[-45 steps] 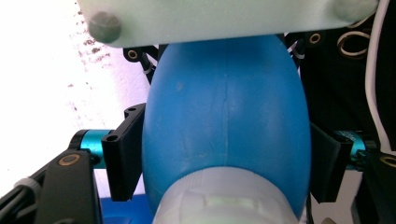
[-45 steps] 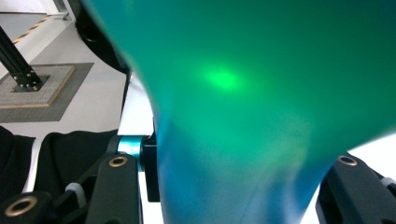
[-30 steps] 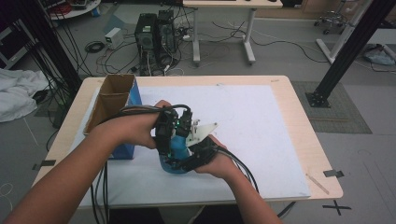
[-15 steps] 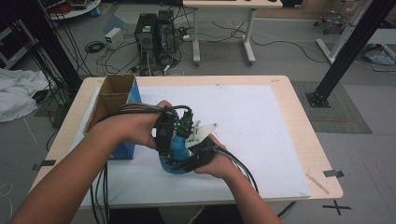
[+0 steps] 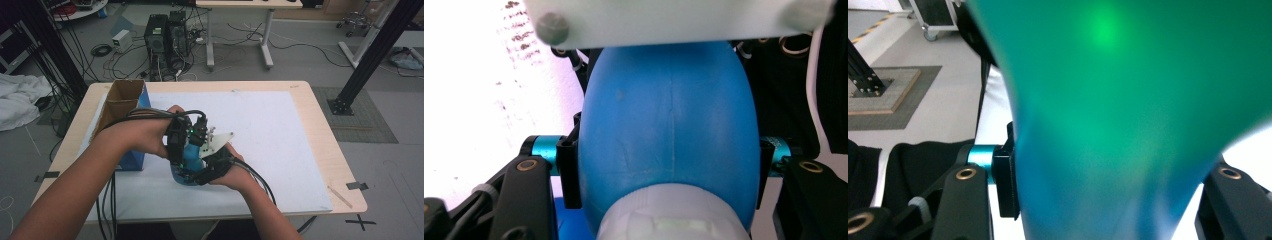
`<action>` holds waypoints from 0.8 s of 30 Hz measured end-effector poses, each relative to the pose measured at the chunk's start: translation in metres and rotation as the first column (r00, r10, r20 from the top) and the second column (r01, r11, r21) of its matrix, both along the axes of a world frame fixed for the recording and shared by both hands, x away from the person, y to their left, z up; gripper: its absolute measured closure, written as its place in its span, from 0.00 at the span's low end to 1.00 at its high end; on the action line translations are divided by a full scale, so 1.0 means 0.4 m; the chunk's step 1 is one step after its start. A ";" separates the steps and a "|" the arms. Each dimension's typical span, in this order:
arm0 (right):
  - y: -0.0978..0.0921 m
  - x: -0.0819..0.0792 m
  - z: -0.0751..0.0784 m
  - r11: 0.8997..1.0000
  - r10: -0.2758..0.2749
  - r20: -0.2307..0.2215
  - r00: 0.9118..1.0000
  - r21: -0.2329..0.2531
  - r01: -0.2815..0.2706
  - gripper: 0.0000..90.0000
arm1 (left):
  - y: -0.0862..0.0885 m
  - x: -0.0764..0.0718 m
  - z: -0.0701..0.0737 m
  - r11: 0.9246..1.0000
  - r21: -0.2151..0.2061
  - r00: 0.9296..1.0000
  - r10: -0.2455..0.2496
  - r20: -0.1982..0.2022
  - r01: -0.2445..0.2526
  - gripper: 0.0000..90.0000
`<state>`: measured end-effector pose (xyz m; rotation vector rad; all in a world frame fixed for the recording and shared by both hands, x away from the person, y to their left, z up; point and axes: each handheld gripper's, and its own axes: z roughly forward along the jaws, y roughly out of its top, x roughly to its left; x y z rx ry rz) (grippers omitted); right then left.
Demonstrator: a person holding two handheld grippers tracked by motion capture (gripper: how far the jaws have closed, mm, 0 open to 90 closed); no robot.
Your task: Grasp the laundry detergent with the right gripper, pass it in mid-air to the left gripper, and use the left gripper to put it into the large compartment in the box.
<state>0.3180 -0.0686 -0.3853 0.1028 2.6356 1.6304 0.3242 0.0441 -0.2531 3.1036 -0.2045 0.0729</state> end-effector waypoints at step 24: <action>-0.093 0.011 0.033 0.998 -0.056 -0.064 0.996 -0.029 0.055 0.25 | 0.022 0.028 0.055 0.998 0.009 0.998 0.070 0.000 -0.070 0.43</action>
